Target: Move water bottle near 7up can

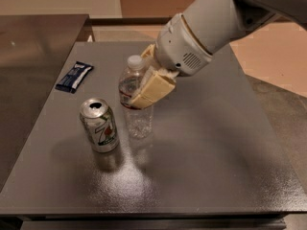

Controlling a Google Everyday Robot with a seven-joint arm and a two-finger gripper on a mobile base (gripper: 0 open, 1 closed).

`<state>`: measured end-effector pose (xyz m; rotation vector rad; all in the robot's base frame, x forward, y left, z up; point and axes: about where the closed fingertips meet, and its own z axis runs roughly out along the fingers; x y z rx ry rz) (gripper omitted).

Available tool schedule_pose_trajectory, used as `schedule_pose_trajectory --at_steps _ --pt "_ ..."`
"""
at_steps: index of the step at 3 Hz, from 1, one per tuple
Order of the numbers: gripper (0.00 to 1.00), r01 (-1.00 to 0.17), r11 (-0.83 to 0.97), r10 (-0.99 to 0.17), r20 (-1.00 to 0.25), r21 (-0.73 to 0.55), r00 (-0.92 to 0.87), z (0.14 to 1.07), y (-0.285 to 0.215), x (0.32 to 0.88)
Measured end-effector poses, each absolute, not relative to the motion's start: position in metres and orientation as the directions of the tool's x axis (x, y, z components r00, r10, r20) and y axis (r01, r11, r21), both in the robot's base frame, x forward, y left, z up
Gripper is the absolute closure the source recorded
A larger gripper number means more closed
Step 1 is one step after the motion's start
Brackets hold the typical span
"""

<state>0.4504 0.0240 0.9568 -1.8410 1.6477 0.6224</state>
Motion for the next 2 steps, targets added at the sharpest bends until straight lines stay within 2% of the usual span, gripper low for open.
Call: schedule_pose_trajectory --at_steps 2 --pt "0.36 -0.992 -0.057 -0.724 -0.680 -0.110 0.117 0.9553 0.0257 0.4453"
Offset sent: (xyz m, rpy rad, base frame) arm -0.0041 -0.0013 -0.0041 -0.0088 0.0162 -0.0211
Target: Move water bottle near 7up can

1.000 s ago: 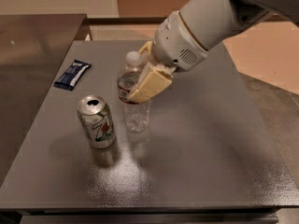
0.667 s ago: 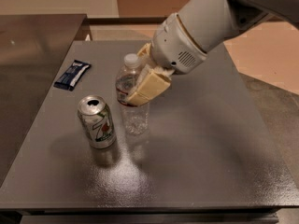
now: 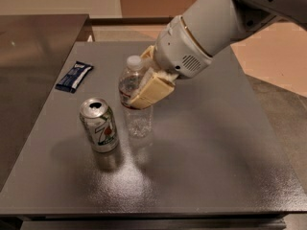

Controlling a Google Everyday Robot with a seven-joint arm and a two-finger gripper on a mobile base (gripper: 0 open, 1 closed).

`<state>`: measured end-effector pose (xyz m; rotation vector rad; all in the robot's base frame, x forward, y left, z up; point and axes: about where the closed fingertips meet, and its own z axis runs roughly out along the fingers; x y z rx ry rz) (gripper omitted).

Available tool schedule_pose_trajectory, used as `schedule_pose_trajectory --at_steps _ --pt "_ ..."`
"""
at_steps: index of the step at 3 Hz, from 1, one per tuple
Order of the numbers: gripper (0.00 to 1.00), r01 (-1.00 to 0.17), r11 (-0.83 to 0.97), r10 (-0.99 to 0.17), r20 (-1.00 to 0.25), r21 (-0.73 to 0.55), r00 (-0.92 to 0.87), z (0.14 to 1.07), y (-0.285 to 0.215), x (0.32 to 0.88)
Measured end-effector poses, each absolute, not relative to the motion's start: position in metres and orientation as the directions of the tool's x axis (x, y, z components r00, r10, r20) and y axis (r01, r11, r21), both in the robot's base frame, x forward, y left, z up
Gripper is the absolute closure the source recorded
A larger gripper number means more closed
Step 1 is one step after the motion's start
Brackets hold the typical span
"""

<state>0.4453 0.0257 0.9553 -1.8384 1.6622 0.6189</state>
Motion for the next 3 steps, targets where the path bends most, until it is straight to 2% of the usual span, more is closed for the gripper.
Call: schedule_pose_trajectory --at_steps 1,2,3 --pt "0.12 -0.993 -0.057 -0.726 -0.678 -0.106 0.114 0.9546 0.0262 0.4451" --pt "0.00 -0.992 -0.060 -0.726 -0.677 -0.108 0.117 0.9554 0.0278 0.4439" --pt "0.00 -0.992 -0.060 -0.727 -0.677 -0.108 0.117 0.9554 0.0278 0.4439"
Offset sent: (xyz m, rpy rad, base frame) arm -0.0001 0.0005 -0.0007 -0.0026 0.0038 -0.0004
